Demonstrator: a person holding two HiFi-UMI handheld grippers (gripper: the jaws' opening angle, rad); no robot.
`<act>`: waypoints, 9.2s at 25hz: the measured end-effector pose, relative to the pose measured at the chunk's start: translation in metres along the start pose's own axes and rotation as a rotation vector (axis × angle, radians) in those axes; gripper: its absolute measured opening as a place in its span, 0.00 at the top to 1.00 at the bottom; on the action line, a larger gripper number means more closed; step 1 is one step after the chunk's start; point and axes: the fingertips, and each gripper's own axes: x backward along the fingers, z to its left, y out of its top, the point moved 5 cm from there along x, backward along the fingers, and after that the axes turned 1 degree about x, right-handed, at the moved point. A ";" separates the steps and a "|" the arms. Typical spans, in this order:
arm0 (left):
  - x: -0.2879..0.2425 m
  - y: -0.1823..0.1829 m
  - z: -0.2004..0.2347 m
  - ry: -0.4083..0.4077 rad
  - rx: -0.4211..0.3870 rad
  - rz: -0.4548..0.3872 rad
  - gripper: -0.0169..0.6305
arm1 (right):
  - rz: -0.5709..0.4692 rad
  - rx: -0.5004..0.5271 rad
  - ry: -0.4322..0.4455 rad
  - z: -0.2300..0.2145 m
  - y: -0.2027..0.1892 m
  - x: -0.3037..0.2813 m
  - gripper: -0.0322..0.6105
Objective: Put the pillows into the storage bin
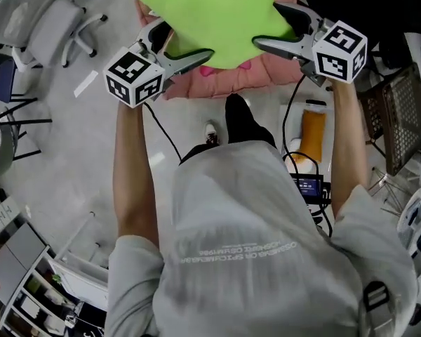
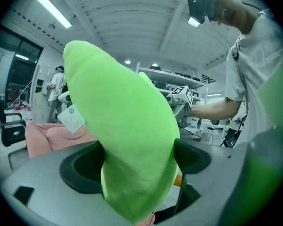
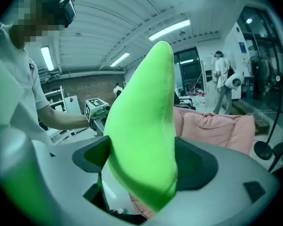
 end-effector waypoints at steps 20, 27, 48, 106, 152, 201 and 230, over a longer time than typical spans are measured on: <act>-0.172 0.037 -0.310 -0.621 -0.262 0.109 0.22 | -0.247 -0.312 -0.623 0.165 -0.182 0.333 0.26; -0.281 -0.037 -0.442 -0.873 -0.196 0.294 0.22 | -0.263 -0.572 -0.800 0.210 -0.324 0.434 0.26; -0.421 -0.427 -0.602 -1.025 0.033 0.908 0.22 | -0.454 -1.210 -0.833 0.281 -0.772 0.410 0.27; -0.151 0.096 -0.328 0.035 -0.154 -0.116 0.22 | -0.370 -0.053 -0.763 0.123 -0.163 0.447 0.50; -0.142 -0.239 0.125 0.390 0.902 0.182 0.22 | 0.430 -0.287 -0.050 -0.210 -0.185 -0.147 0.36; -0.142 -0.242 0.120 0.386 0.646 0.215 0.18 | 0.325 -0.233 -0.019 -0.180 -0.188 -0.177 0.26; -0.004 0.057 -0.081 0.141 -0.158 -0.129 0.18 | -0.281 0.077 -0.522 0.093 -0.001 0.084 0.26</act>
